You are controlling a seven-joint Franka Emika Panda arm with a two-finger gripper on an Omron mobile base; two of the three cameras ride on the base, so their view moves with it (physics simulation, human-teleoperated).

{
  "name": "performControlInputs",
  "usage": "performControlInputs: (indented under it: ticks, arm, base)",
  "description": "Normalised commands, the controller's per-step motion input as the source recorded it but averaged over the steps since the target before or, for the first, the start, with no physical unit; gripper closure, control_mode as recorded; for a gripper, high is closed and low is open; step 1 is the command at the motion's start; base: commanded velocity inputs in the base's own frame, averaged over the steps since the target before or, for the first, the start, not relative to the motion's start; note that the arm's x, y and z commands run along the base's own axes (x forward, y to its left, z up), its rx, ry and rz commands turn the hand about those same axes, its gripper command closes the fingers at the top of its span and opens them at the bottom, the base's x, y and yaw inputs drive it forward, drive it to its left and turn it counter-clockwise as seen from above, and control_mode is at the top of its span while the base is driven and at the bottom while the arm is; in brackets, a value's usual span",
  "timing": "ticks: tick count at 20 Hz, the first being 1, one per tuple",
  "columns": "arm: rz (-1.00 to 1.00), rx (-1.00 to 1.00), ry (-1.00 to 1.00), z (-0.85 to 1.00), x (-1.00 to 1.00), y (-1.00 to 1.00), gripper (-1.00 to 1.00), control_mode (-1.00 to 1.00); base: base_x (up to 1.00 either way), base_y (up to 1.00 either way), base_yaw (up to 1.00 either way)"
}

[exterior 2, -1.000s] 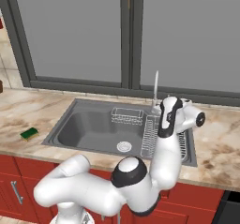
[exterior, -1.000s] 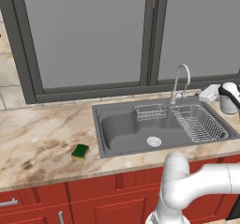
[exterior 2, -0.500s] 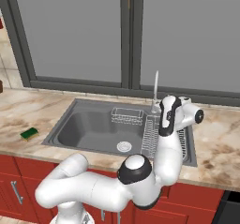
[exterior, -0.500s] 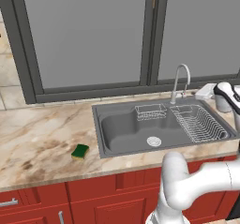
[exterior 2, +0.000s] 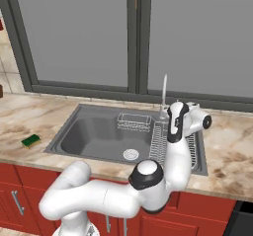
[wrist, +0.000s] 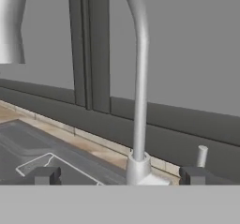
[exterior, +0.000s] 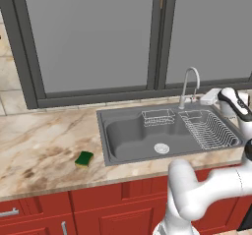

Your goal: Soak the sponge with water for a few seconds and then drop it inside the sink.

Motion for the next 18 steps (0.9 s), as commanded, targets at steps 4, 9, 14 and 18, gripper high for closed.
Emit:
performControlInputs:
  ticks: [4,9,14,18]
  arm:
    - [0.0,0.0,0.0,-0.11,0.31,0.0,-1.0,-1.0]
    - [0.0,0.0,0.0,-0.09,0.25,-0.11,-1.0,-1.0]
    - [0.0,0.0,0.0,-0.09,0.2,-0.23,-1.0,-1.0]
    - [0.0,0.0,0.0,-0.02,0.2,-0.15,-1.0,-1.0]
  base:
    - [0.0,0.0,0.0]
    - [0.0,0.0,0.0]
    - [0.0,0.0,0.0]
    - [0.0,0.0,0.0]
